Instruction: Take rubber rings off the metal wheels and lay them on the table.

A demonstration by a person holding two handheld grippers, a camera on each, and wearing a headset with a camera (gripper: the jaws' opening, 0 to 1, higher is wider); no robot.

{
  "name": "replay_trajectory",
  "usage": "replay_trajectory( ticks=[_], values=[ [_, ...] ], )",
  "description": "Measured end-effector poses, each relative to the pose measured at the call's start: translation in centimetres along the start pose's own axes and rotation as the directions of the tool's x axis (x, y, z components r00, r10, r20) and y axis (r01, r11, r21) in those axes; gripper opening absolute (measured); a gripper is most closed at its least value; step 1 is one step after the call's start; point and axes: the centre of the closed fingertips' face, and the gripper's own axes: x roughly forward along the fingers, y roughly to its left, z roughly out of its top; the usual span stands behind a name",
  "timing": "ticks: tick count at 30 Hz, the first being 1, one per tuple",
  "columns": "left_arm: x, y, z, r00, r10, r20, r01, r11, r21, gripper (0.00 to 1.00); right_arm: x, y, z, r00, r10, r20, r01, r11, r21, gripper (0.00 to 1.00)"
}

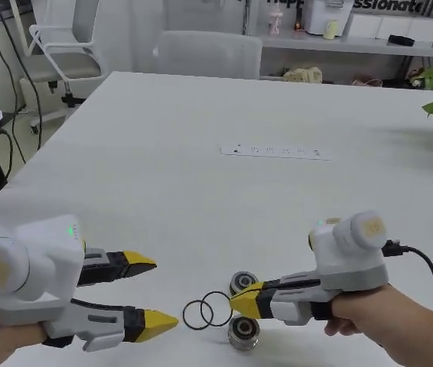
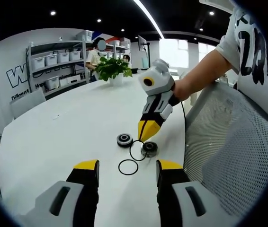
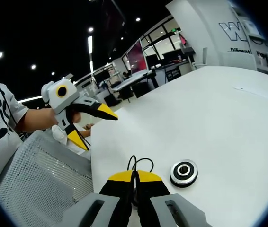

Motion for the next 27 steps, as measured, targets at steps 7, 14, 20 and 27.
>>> replay_trajectory(
  ticks=[7,14,20,27],
  values=[
    [-0.3,-0.1,-0.3,1.0,0.0,-0.007,0.0,1.0,0.004,0.51,0.7,-0.3,0.1,1.0,-0.009,-0.001,0.009,1.0,0.004,0.0],
    [-0.5,-0.1,-0.3,1.0,0.003,-0.007,-0.003,1.0,-0.003,0.54,1.4,-0.5,0.3,0.9998,-0.019,0.01,0.019,1.0,0.022,0.0],
    [-0.4,-0.4,-0.4,1.0,-0.002,-0.01,0.002,1.0,-0.011,0.56,2.2,-0.5,0.1,0.9998,-0.021,0.005,0.021,0.999,0.033,0.0],
    [-0.5,-0.2,-0.7,0.9999,0.001,-0.015,-0.001,1.0,-0.016,0.56,3.3,-0.6,-0.6,0.9994,-0.033,-0.012,0.033,0.999,0.04,0.0]
  ],
)
